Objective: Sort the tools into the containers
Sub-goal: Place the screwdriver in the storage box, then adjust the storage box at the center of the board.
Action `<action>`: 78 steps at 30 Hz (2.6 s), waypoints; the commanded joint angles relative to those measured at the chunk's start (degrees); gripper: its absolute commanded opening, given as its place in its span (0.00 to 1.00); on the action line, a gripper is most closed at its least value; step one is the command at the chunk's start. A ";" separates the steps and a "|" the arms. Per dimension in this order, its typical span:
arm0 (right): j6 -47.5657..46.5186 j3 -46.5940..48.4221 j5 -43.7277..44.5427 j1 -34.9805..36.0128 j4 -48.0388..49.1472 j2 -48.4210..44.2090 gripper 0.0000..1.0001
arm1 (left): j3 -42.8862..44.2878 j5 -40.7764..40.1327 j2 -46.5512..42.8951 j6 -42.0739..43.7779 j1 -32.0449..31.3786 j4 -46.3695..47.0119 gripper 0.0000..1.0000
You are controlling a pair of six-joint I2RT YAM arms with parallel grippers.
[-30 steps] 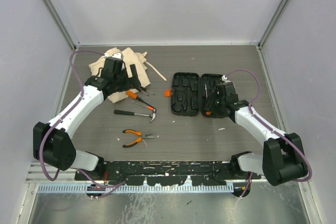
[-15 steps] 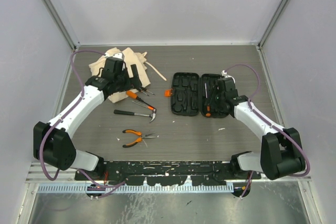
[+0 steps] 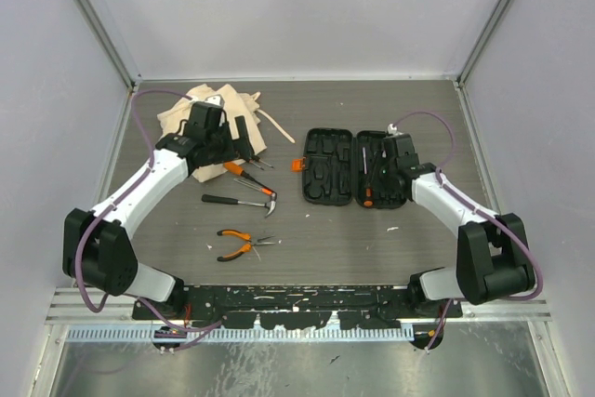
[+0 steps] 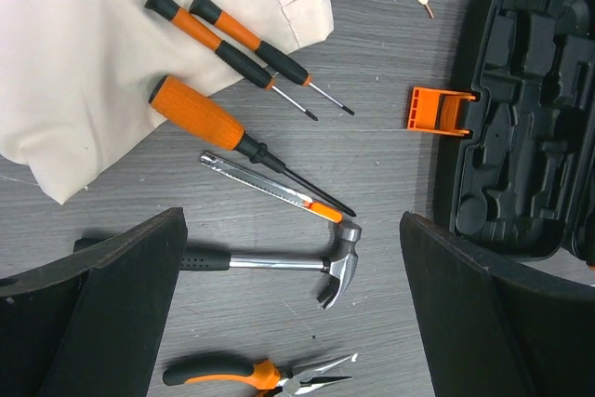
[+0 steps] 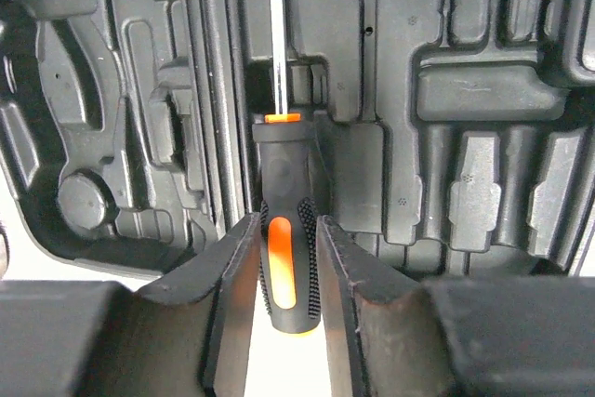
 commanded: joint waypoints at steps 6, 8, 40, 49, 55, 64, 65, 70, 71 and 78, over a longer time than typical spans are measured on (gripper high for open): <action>-1.09 1.38 0.13 -0.27 2.23 2.57 0.30 | 1.59 1.32 -0.26 -0.39 -0.46 3.00 0.98; -1.27 2.22 0.20 -0.28 2.67 3.72 0.30 | 1.51 1.33 -0.35 -0.39 -0.51 3.02 0.98; -0.77 15.82 2.95 -9.14 8.27 11.72 0.38 | 11.35 -3.15 11.94 5.28 -19.14 -0.01 0.94; 0.71 20.68 -2.86 -9.55 8.77 17.88 0.35 | 23.07 -3.15 23.70 3.22 -28.71 0.88 0.89; 2.31 18.14 -3.06 -10.40 9.91 15.87 0.37 | 28.26 -3.40 31.72 2.16 -29.76 -0.32 0.79; 3.40 14.39 -5.05 -10.40 11.49 13.13 0.35 | 33.29 -5.47 38.38 4.43 -29.32 -4.26 0.70; 3.46 14.18 -5.20 -10.40 11.57 13.00 0.35 | 33.17 -5.74 38.68 4.52 -29.14 -4.59 0.70; 3.31 13.42 -5.21 -10.35 11.66 12.35 0.35 | 31.07 -6.18 38.87 5.04 -27.58 -6.00 0.69; 3.30 13.18 -5.12 -10.39 11.69 11.96 0.35 | 30.21 -6.44 38.53 5.26 -27.20 -6.03 0.69; 3.49 12.50 -4.59 -10.39 11.65 9.93 0.36 | 24.29 -7.21 35.05 6.95 -25.16 -7.25 0.68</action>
